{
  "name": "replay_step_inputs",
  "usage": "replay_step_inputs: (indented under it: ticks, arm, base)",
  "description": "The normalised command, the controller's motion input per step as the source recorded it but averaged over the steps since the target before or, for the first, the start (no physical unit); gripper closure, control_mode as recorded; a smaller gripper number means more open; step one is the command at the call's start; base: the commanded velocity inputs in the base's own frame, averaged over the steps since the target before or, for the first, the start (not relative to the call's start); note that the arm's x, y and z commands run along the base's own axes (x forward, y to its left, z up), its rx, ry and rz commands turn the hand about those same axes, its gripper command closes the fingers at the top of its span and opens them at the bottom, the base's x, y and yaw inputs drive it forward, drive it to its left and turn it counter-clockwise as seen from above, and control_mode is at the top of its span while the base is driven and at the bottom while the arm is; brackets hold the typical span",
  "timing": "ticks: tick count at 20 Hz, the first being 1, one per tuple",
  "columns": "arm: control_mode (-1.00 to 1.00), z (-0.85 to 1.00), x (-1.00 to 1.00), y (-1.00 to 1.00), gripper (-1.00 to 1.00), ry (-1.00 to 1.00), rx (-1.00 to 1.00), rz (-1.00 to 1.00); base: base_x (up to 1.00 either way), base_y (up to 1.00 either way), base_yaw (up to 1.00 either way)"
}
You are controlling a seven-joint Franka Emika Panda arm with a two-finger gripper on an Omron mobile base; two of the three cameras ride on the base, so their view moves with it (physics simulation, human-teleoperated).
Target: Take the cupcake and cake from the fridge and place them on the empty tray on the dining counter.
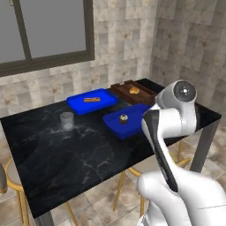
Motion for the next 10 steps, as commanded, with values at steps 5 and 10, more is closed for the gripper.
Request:
replay_step_inputs:
  ticks: [5, 10]
  arm:
    - [-1.00, 0.24, -1.00, -0.05, -1.00, -0.12, 0.00, -0.23]
    - [-1.00, 0.25, -0.98, -0.02, -1.00, -0.03, 0.00, 0.01]
  base:
    - [0.00, 0.00, 0.00]
    - [0.00, 0.00, 0.00]
